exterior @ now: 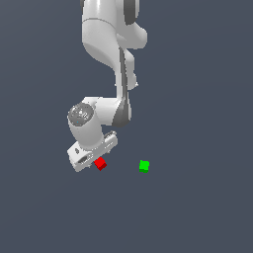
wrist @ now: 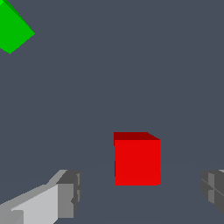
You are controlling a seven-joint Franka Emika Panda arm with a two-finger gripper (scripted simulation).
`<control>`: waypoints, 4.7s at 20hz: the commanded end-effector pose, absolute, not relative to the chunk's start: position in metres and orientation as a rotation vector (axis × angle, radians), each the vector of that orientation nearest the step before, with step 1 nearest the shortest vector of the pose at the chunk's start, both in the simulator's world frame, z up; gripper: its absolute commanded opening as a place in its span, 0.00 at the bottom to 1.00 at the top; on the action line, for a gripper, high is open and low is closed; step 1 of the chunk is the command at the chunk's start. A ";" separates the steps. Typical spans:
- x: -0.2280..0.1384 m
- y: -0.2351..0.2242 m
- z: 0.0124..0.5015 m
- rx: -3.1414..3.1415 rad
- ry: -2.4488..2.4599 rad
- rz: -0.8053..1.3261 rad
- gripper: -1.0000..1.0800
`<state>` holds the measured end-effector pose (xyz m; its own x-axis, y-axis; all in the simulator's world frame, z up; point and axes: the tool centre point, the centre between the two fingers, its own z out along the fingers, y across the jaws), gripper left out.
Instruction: Stack the red cube on top of the green cube.
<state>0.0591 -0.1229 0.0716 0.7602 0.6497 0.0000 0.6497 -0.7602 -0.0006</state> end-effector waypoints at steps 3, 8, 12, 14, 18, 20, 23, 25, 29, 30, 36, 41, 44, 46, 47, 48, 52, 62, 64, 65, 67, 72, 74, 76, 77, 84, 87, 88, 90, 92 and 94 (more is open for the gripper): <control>0.062 -0.124 0.070 -2.939 -1.111 0.000 0.96; 0.061 -0.124 0.064 -2.940 -1.105 0.000 0.96; 0.061 -0.124 0.046 -2.940 -1.108 0.000 0.96; 0.061 -0.124 0.035 -2.939 -1.109 0.000 0.96; 0.061 -0.124 0.021 -2.939 -1.111 0.000 0.96; 0.061 -0.124 0.019 -2.939 -1.111 0.000 0.96; 0.062 -0.124 0.020 -2.939 -1.111 0.000 0.00; 0.062 -0.124 0.020 -2.939 -1.111 0.000 0.00; 0.062 -0.124 0.020 -2.939 -1.111 0.000 0.00; 0.062 -0.124 0.020 -2.939 -1.111 0.000 0.00; 0.062 -0.124 0.023 -2.939 -1.111 0.000 0.00; 0.061 -0.124 0.040 -2.939 -1.111 0.000 0.00; 0.061 -0.124 0.059 -2.939 -1.111 0.000 0.00; 0.060 -0.124 0.075 -2.939 -1.111 0.000 0.00; 0.060 -0.124 0.082 -2.939 -1.111 0.000 0.00; 0.060 -0.124 0.089 -2.939 -1.111 0.000 0.00; 0.060 -0.124 0.109 -2.939 -1.111 0.000 0.00; 0.062 -0.120 0.118 -2.939 -1.112 -0.001 0.00; 0.062 -0.113 0.116 -2.939 -1.112 -0.001 0.00; 0.062 -0.108 0.114 -2.939 -1.112 -0.001 0.00; 0.063 -0.095 0.111 -2.939 -1.112 -0.001 0.00; 0.065 -0.049 0.098 -2.939 -1.112 -0.001 0.00; 0.066 -0.025 0.091 -2.938 -1.112 -0.001 0.00; 0.068 -0.001 0.084 -2.938 -1.112 -0.001 0.00; 0.069 0.011 0.081 -2.938 -1.112 -0.001 0.00; 0.074 0.067 0.065 -2.938 -1.111 0.000 0.00; 0.076 0.078 0.062 -2.938 -1.111 0.000 0.00; 0.076 0.080 0.061 -2.938 -1.111 0.000 0.00; 0.077 0.081 0.061 -2.938 -1.111 0.000 0.00; 0.077 0.081 0.061 -2.938 -1.111 0.000 0.96; 0.077 0.081 0.061 -2.938 -1.111 0.000 0.96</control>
<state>0.0764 0.0815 0.0609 0.7493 0.6623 0.0002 0.6623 -0.7493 -0.0004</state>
